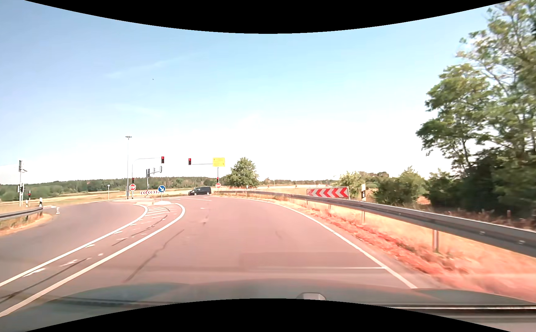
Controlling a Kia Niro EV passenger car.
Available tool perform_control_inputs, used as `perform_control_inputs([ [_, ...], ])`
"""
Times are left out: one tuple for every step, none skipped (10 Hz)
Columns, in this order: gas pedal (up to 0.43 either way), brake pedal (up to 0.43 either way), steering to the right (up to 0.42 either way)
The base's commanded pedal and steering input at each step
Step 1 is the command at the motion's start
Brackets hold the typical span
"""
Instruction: Follow the waypoints while adhering to traffic rules and regulations
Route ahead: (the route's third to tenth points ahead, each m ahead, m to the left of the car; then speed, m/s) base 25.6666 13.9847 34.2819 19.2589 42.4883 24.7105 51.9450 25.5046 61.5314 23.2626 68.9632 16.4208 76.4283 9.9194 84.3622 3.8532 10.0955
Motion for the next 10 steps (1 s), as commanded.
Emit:
perform_control_inputs([
  [0.000, 0.098, -0.063],
  [0.000, 0.104, -0.063],
  [0.000, 0.098, -0.063],
  [0.000, 0.098, -0.063],
  [0.000, 0.104, -0.063],
  [0.000, 0.110, -0.066],
  [0.000, 0.110, -0.069],
  [0.000, 0.110, -0.075],
  [0.000, 0.110, -0.078],
  [0.000, 0.122, -0.078],
])
